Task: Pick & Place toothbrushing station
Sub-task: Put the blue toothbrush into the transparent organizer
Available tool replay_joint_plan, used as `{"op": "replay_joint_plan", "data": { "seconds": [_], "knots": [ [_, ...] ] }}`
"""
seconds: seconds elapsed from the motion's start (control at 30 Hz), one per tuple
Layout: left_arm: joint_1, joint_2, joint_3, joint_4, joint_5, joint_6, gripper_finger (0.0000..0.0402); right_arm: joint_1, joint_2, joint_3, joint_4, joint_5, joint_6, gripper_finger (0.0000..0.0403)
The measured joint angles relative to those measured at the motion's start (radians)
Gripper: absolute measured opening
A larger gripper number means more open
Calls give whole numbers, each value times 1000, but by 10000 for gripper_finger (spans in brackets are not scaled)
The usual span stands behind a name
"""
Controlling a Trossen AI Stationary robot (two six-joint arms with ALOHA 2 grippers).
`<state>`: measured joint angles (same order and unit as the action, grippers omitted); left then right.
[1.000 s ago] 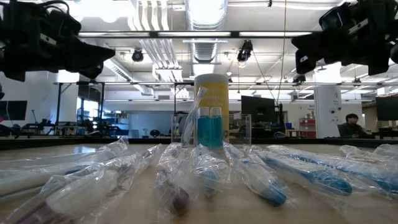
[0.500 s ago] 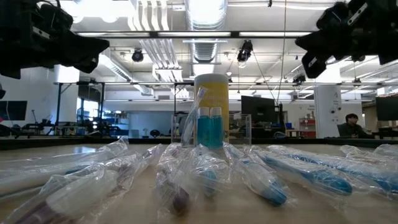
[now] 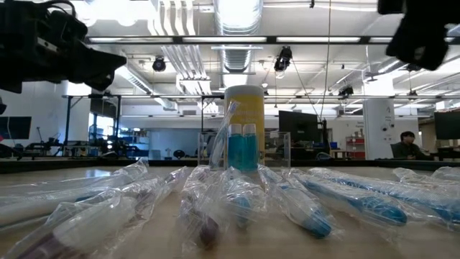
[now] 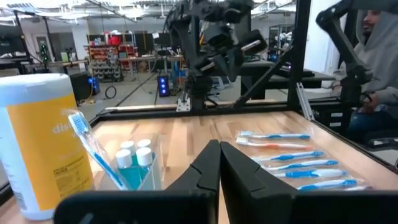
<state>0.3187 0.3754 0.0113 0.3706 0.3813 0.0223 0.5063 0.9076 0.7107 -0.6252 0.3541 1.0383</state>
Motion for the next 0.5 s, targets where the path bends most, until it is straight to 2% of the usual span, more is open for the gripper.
{"op": "replay_joint_plan", "data": {
  "seconds": [0.07, 0.17, 0.5],
  "knots": [
    [0, 0, 0, -7, 1, 0, 5, 86, 58, 33, -79, 74, 158, 8],
    [0, 0, 0, -6, 21, 2, 3, 166, 149, 57, -145, 91, 347, 8],
    [0, 0, 0, -6, 40, -16, 16, 187, 419, 58, -65, -100, 703, 20]
  ]
}}
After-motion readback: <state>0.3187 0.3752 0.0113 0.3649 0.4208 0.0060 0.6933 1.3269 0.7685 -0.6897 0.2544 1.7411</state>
